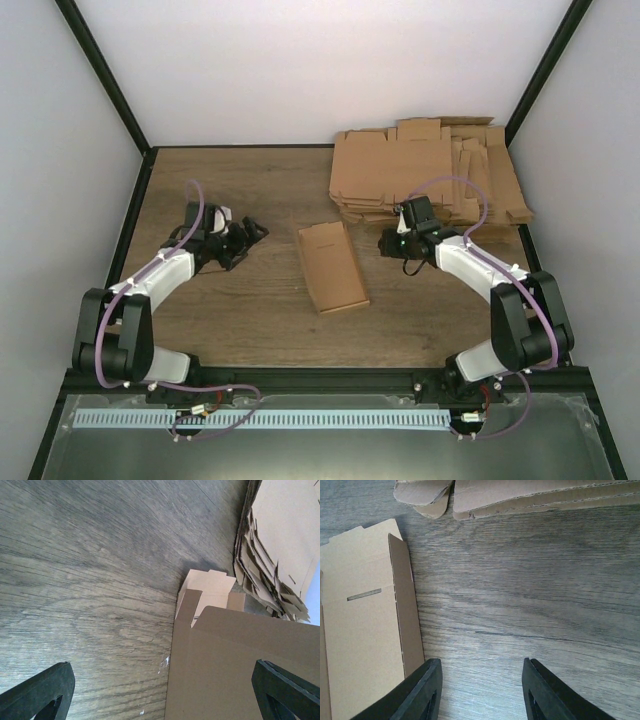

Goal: Fold the paper box

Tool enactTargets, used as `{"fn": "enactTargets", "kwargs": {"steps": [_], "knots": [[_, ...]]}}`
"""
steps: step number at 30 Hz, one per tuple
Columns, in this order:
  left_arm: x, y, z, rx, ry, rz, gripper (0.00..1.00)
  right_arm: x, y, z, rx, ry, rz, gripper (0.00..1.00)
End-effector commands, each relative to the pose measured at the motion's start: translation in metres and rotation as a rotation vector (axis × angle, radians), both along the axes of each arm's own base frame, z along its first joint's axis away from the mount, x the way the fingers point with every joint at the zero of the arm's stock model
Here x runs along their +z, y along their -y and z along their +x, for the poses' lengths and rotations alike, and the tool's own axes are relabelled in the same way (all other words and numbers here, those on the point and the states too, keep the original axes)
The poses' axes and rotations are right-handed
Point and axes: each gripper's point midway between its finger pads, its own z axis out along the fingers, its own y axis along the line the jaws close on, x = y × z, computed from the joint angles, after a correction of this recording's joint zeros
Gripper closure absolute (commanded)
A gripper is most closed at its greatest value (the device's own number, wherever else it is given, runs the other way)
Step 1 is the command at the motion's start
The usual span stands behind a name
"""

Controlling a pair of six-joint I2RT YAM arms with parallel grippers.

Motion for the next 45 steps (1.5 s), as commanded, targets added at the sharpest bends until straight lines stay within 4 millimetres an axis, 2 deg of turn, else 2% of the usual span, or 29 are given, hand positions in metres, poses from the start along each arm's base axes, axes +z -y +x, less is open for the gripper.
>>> {"fn": "enactTargets", "kwargs": {"steps": [1, 18, 26, 29, 32, 35, 40, 45], "knots": [[-0.001, 0.004, 0.0, -0.006, 0.002, -0.02, 0.0, 0.001, 0.002, 0.005, -0.013, 0.004, 0.008, 0.53], [-0.002, 0.006, -0.002, -0.009, -0.002, -0.022, 0.0, -0.009, -0.004, 0.005, 0.009, -0.047, 0.02, 0.55], [-0.004, 0.01, -0.003, -0.015, -0.008, -0.025, 0.0, -0.015, -0.017, 0.008, 0.057, -0.07, 0.005, 0.55], [-0.004, 0.011, -0.003, -0.018, -0.007, -0.025, 0.0, -0.014, -0.033, 0.007, 0.125, -0.071, 0.021, 0.59], [-0.005, 0.012, -0.004, -0.022, -0.009, -0.024, 0.0, -0.004, -0.058, 0.001, 0.213, -0.056, 0.077, 0.58], [-0.008, 0.014, -0.005, -0.029, -0.018, -0.026, 0.0, 0.0, -0.075, -0.002, 0.241, -0.055, 0.103, 0.58], [-0.009, 0.016, -0.006, -0.036, -0.02, -0.028, 0.0, -0.02, -0.084, -0.004, 0.236, -0.11, 0.061, 0.61], [-0.009, 0.016, -0.007, -0.041, -0.022, -0.022, 0.0, -0.04, -0.083, -0.005, 0.207, -0.124, -0.078, 0.61]]}}
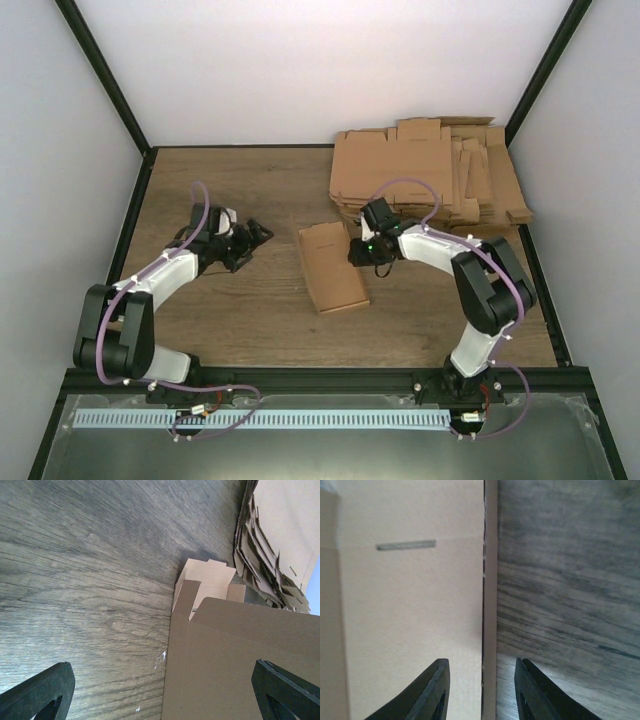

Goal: Fold the paper box

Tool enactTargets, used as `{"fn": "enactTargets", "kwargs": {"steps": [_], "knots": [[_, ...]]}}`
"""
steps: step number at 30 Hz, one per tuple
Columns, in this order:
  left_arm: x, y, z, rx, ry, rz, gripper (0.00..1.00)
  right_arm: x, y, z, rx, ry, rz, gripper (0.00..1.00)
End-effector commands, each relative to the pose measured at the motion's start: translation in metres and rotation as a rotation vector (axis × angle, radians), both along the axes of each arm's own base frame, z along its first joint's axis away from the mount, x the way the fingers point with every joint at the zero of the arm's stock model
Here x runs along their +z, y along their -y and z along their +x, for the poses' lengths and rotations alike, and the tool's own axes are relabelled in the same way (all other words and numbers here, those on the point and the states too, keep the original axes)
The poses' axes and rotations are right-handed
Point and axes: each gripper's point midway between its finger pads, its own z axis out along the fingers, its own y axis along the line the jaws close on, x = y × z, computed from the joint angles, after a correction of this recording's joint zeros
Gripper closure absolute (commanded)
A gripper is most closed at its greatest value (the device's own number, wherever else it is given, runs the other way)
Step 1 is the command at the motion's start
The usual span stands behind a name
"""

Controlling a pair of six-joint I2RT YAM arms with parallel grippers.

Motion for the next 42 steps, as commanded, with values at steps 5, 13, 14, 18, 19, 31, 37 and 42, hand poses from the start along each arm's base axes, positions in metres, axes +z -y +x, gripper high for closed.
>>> {"fn": "enactTargets", "kwargs": {"steps": [5, 13, 14, 18, 19, 31, 37, 42], "knots": [[-0.005, 0.003, -0.004, -0.019, -0.006, -0.003, 0.0, -0.021, 0.004, 0.001, -0.042, -0.003, -0.145, 0.64], [-0.004, 0.003, -0.004, -0.025, -0.003, -0.004, 0.0, -0.031, -0.005, -0.003, -0.034, -0.004, -0.155, 0.73], [-0.004, 0.003, -0.004, -0.025, -0.004, -0.004, 0.0, -0.031, -0.005, -0.002, -0.035, -0.001, -0.154, 0.76], [-0.001, 0.003, -0.005, -0.027, 0.003, 0.001, 0.0, -0.015, -0.008, 0.006, -0.051, 0.063, -0.145, 0.9], [0.0, 0.003, -0.005, -0.028, 0.005, 0.004, 0.0, -0.008, -0.008, 0.009, -0.059, 0.088, -0.14, 0.93], [0.049, -0.003, 0.007, -0.025, 0.124, 0.049, 0.0, 0.106, -0.001, 0.032, -0.162, 0.493, 0.043, 0.99], [0.09, 0.0, 0.016, -0.078, 0.227, 0.056, 0.0, 0.167, 0.006, 0.031, -0.176, 0.766, 0.162, 0.99], [0.121, -0.001, 0.022, -0.107, 0.3, 0.049, 0.0, 0.197, 0.013, 0.025, -0.185, 0.929, 0.227, 0.99]]}}
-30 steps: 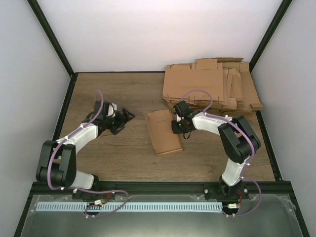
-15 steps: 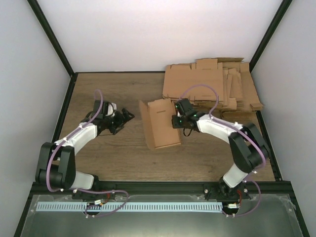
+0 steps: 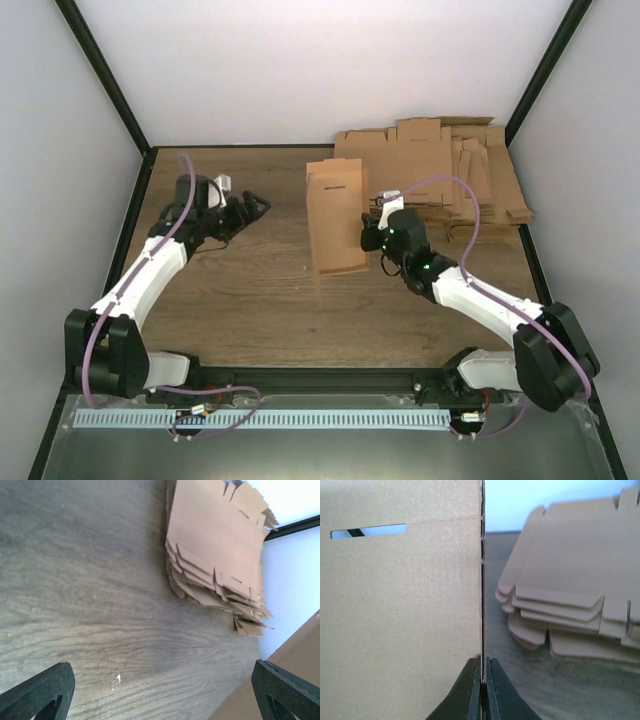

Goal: Fold the paper box

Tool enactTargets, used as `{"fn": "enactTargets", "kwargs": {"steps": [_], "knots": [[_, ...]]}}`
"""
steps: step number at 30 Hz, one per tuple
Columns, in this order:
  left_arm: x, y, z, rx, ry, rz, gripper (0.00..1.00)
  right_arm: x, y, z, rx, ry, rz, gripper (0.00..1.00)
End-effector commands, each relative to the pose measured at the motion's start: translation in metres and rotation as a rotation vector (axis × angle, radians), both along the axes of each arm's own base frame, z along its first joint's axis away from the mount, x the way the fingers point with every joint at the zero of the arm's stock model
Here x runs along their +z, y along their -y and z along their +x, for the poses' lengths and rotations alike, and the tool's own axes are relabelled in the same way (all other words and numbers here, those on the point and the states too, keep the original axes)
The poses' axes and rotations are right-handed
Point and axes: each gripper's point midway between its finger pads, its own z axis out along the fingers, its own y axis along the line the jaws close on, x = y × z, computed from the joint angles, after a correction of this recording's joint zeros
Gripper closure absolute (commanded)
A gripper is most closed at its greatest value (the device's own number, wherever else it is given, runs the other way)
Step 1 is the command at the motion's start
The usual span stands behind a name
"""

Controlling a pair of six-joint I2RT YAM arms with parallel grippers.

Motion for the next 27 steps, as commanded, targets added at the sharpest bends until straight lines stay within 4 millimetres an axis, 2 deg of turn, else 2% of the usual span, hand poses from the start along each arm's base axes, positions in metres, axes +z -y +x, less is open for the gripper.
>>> {"fn": "enactTargets", "kwargs": {"steps": [1, 5, 12, 22, 24, 27], "knots": [[0.035, 0.0, -0.001, -0.052, 0.097, -0.002, 0.0, 0.061, 0.001, 0.003, -0.015, 0.258, 0.094, 0.99], [0.061, 0.008, -0.008, -0.101, 0.205, -0.048, 0.0, 0.064, 0.007, -0.005, -0.019, 0.306, 0.13, 0.99], [0.085, 0.026, -0.026, -0.199, 0.342, -0.138, 0.0, 0.069, 0.016, -0.017, -0.019, 0.402, 0.15, 0.99], [0.112, 0.067, -0.044, -0.343, 0.455, -0.199, 0.01, 0.057, -0.004, -0.024, 0.098, 0.434, 0.099, 0.99], [0.115, 0.071, -0.045, -0.352, 0.464, -0.208, 0.05, 0.053, -0.009, -0.028, 0.132, 0.442, 0.081, 0.99], [0.115, 0.075, -0.044, -0.356, 0.457, -0.228, 0.14, 0.05, -0.006, -0.032, 0.13, 0.468, 0.079, 0.99]]}}
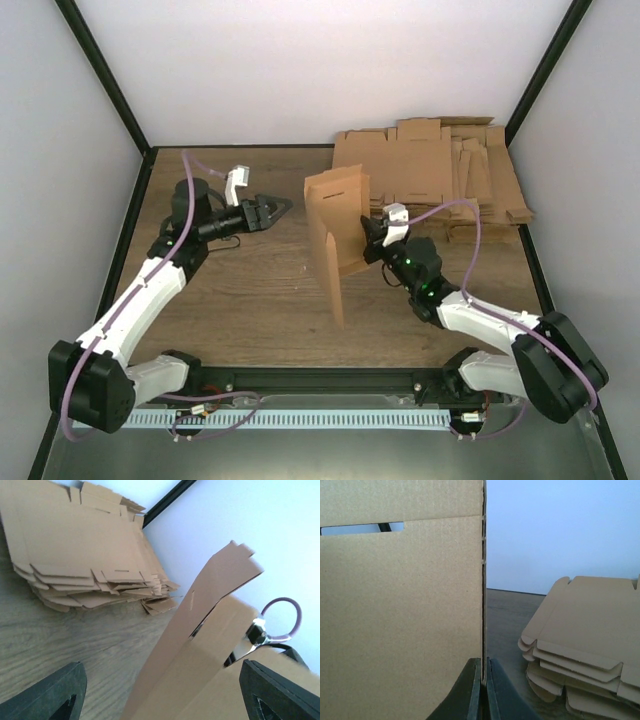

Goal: Fold the paper box

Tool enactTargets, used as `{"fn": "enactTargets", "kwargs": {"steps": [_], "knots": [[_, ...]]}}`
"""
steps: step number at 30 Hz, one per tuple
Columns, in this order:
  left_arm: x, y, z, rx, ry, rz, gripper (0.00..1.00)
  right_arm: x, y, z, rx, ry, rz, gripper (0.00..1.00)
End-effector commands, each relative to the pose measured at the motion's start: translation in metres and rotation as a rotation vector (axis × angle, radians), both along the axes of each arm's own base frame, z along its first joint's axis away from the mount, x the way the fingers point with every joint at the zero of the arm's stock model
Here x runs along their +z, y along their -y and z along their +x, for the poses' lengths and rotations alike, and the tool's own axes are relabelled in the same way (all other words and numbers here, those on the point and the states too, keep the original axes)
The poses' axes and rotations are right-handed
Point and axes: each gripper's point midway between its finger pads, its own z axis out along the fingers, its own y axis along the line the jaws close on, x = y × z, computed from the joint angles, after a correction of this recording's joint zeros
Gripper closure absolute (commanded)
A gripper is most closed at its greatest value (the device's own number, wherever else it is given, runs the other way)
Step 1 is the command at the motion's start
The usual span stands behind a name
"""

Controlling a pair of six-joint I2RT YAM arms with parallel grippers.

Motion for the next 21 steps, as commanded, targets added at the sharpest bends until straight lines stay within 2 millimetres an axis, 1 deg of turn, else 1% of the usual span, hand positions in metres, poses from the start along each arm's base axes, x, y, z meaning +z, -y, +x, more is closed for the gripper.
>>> {"fn": "enactTargets", "kwargs": {"steps": [1, 4, 8, 11, 13, 14, 18, 21], "knots": [[0.011, 0.008, 0.002, -0.03, 0.045, -0.04, 0.17, 0.011, -0.003, -0.007, 0.018, 0.095, 0.003, 0.99], [0.006, 0.014, 0.003, -0.041, 0.012, -0.061, 0.21, 0.007, -0.002, -0.005, -0.011, 0.099, -0.013, 0.99], [-0.003, 0.019, 0.005, -0.049, -0.038, -0.092, 0.26, -0.001, -0.007, -0.008, -0.043, 0.124, -0.038, 0.99], [-0.007, 0.023, 0.005, -0.064, -0.059, -0.101, 0.32, -0.01, -0.012, -0.006, -0.033, 0.103, -0.039, 0.99], [-0.013, 0.023, 0.006, -0.059, -0.071, -0.089, 0.34, -0.011, -0.014, -0.007, -0.023, 0.101, -0.031, 0.99], [-0.015, 0.023, 0.006, -0.055, -0.072, -0.082, 0.36, -0.011, -0.015, -0.008, -0.018, 0.104, -0.028, 0.99], [-0.023, 0.024, 0.006, -0.06, -0.086, -0.071, 0.51, -0.011, -0.017, -0.009, -0.011, 0.106, -0.027, 0.99], [-0.026, 0.025, 0.007, -0.066, -0.09, -0.065, 0.58, -0.011, -0.019, -0.01, 0.006, 0.107, -0.034, 0.99]]}}
